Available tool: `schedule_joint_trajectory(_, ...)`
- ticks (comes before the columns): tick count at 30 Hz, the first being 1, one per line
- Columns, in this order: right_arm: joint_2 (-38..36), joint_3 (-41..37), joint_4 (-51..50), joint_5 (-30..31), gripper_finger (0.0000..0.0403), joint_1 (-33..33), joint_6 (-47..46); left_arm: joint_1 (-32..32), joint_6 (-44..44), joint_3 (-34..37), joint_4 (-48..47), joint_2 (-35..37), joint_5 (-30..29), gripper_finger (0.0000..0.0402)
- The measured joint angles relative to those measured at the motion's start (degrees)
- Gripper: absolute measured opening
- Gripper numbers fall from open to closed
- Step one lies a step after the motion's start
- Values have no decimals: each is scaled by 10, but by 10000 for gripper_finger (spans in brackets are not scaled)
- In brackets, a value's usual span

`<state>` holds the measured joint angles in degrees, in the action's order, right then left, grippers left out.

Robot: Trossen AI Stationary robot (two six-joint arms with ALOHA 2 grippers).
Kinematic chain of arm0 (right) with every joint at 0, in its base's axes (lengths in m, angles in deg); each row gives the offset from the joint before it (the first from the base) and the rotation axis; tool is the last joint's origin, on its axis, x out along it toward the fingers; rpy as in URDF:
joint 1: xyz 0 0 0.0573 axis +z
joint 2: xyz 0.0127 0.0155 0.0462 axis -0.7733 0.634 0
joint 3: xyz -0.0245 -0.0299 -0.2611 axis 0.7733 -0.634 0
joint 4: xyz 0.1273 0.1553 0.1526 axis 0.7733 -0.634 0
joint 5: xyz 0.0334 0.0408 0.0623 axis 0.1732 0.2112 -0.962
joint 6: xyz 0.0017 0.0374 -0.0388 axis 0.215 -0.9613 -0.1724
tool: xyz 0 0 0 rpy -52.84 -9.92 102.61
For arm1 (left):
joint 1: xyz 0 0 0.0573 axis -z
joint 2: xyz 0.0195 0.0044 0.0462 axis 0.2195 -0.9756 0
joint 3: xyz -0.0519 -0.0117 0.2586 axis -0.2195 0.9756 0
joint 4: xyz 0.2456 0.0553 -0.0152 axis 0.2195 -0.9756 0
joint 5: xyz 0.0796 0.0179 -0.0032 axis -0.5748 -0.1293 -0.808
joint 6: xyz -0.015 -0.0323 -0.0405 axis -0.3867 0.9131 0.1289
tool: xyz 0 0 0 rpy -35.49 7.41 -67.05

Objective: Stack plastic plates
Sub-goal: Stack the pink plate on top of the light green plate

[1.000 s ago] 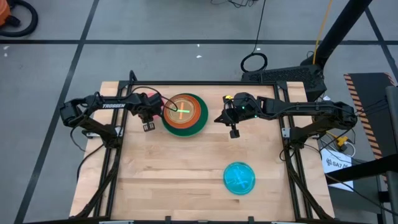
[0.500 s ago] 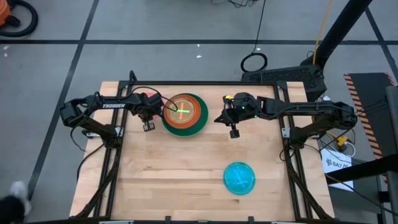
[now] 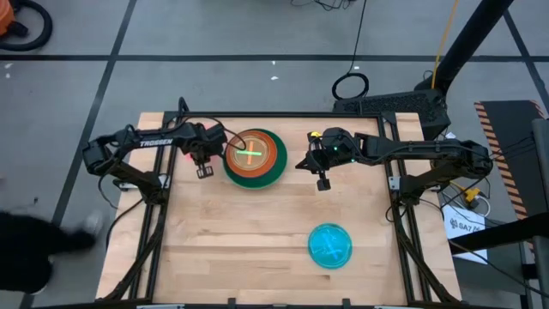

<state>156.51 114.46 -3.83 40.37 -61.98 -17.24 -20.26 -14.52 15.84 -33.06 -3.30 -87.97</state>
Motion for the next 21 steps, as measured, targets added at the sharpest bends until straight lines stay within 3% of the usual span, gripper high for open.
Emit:
schedule_joint_trajectory(14, 0, 0, 0, 0, 6, 0, 0, 8, 11, -120, -82, 1, -33, 3)
schedule_joint_trajectory(21, 0, 0, 0, 0, 6, 0, 0, 47, 15, -191, -84, 1, -30, 3)
